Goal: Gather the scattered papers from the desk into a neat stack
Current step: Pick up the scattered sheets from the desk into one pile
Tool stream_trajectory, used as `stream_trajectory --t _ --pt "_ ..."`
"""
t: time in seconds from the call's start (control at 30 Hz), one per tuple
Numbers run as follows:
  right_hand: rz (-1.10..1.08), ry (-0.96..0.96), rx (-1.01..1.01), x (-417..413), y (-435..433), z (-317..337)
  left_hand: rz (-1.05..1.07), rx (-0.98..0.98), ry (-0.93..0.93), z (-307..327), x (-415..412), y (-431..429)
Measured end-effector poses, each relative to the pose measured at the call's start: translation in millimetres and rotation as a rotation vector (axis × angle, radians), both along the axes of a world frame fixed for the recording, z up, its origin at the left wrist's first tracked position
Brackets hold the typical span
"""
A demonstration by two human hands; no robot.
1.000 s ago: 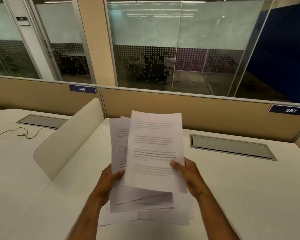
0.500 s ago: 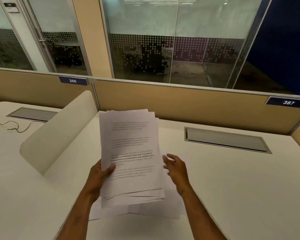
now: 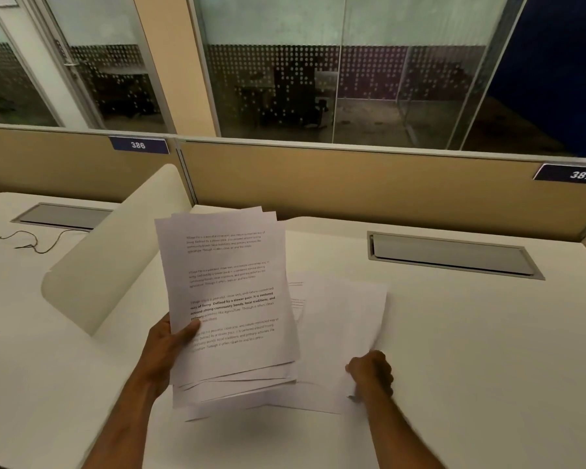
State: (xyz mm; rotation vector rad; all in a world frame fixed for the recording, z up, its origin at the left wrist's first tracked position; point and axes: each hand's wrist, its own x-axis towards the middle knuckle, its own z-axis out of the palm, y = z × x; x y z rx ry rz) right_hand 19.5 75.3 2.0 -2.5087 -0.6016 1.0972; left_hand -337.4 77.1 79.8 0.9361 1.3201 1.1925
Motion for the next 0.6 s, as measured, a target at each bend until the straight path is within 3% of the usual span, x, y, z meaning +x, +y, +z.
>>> stream_trajectory --t 0.07,0.17,0.23,0.4,0.47,0.6 --pt "-0.059 0.024 0.090 4.0 -0.4 8.2 -0.002 -0.001 0.002 1.9 -5.6 -0.2" --pt "-0.063 -0.108 0.341 10.4 -0.3 45.4 -0.005 0.002 -0.002 3.4 -11.8 0.3" --pt "-0.031 -0.295 0.515 14.5 1.0 77.9 -0.004 0.001 -0.011 4.8 -14.0 0.4" --pt "0.321 -0.848 0.734 10.6 -4.9 131.7 -0.006 -0.002 -0.005 2.0 -16.0 -1.7" --pt "0.449 -0.920 0.698 -5.0 -11.3 127.1 -0.005 -0.004 0.000 0.7 -14.9 -3.1" --pt "0.668 -0.948 0.438 -45.6 -30.5 89.1 -0.002 -0.008 0.003 0.7 -17.2 -7.6"
